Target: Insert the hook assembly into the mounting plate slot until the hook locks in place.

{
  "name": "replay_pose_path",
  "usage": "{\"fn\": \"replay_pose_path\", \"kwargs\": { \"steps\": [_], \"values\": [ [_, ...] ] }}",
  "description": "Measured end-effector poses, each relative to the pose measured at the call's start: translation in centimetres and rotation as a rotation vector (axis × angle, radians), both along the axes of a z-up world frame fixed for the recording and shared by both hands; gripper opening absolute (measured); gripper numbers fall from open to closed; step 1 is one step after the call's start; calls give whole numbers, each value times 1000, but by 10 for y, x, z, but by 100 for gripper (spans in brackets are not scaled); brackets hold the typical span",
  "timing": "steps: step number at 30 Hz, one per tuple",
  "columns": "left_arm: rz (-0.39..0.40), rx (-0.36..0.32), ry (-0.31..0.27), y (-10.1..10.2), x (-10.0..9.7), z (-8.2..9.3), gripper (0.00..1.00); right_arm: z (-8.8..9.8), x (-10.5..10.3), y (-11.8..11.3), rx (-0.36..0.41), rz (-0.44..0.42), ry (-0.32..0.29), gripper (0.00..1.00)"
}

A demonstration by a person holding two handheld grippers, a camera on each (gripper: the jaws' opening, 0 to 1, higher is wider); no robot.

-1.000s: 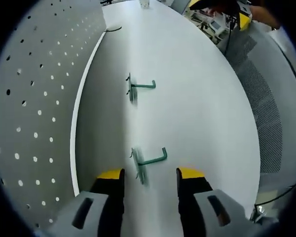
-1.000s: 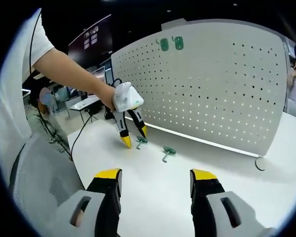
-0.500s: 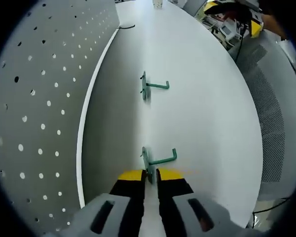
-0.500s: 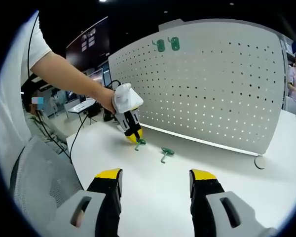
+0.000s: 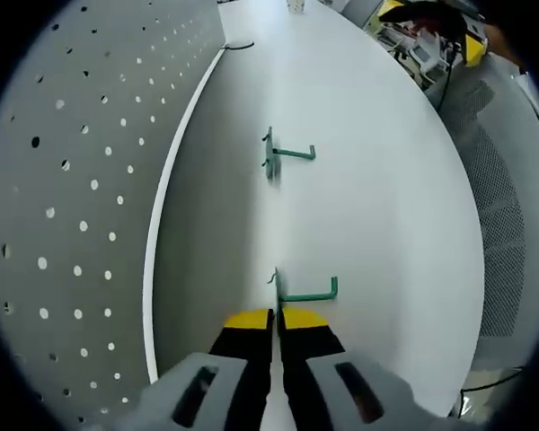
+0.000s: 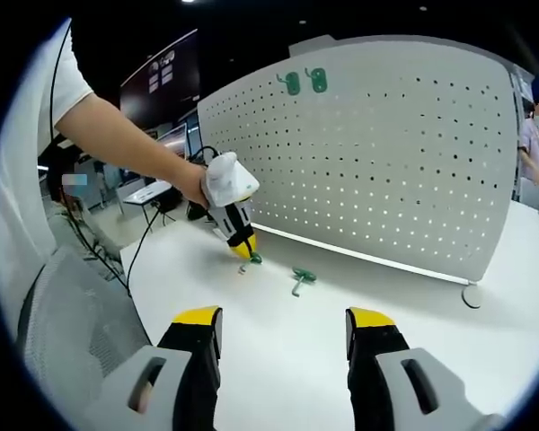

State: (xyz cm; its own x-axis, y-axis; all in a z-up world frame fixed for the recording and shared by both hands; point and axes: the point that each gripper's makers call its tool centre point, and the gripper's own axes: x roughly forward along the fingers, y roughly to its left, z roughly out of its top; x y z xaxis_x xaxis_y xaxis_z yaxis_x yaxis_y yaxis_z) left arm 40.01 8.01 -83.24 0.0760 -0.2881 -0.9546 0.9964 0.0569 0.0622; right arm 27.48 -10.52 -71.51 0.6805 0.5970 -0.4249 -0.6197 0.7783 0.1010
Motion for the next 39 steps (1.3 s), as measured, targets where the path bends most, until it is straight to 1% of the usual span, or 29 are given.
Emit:
{"fn": "replay_pose_path", "kwargs": {
  "steps": [3, 6, 8, 9, 11, 12, 14, 15, 17, 18, 20, 21, 22, 23, 25, 28, 31, 32, 33, 35, 36, 37, 39],
  "values": [
    [-18, -8, -14, 0, -1, 0, 1, 0, 0, 1, 0, 3, 2, 54],
    [-19, -8, -26, 0, -1, 0, 1, 0, 0, 0, 1, 1, 0, 54],
    [-30, -11, -42, 0, -1, 1, 1, 0, 1, 0, 2, 1, 0, 54],
    [-44, -25, -62, -2, 1, 2, 1, 0, 0, 0, -1, 1, -1, 54],
    [-35, -42, -57, -3, 0, 5, 1, 0, 0, 0, 1, 3, 0, 54],
    [-35, -78, -59, -8, -1, 8, 1, 0, 0, 0, -4, 4, -2, 54],
    [-42, -86, -69, -8, 0, 11, 1, 0, 0, 1, 0, 5, 1, 54],
    [-53, -119, -83, -13, 1, 15, 1, 0, 0, 1, -2, 5, -2, 54],
    [-38, -135, -88, -13, 3, 19, 1, 0, 0, 1, 1, 5, -1, 54],
    [-33, -158, -84, -15, 2, 21, 1, 0, 0, 1, 0, 6, 0, 54],
    [-32, -182, -95, -16, 2, 26, 1, 0, 0, 1, -2, 7, -3, 54],
    [-40, -202, -92, -18, 0, 28, 1, 1, 0, 1, 0, 8, -3, 54],
    [-54, -245, -97, -23, -2, 32, 1, 0, 0, 1, -2, 9, -3, 54],
    [-45, -248, -98, -22, -3, 34, 1, 1, 0, 1, -5, 10, -5, 54],
    [-41, -262, -128, -22, 1, 37, 1, 1, 0, 2, -1, 11, -5, 54],
    [2, -312, -135, -23, 2, 46, 1, 1, 0, 2, -2, 13, -6, 54],
    [23, -348, -150, -24, 3, 54, 1, 1, 0, 2, -2, 13, -9, 54],
    [30, -370, -167, -25, 5, 59, 1, 2, 0, 2, 0, 12, -10, 54],
    [41, -380, -167, -26, 5, 61, 1, 2, 0, 1, 0, 10, -11, 54],
    [79, -435, -177, -29, 7, 70, 1, 2, 0, 1, 1, 9, -12, 54],
    [89, -450, -179, -30, 6, 72, 1, 3, 0, 1, 3, 10, -15, 54],
    [85, -474, -197, -33, 6, 78, 1, 3, 0, 1, 3, 10, -16, 54],
    [106, -497, -202, -34, 5, 82, 1, 3, 0, 2, 4, 10, -17, 54]
  ]
}}
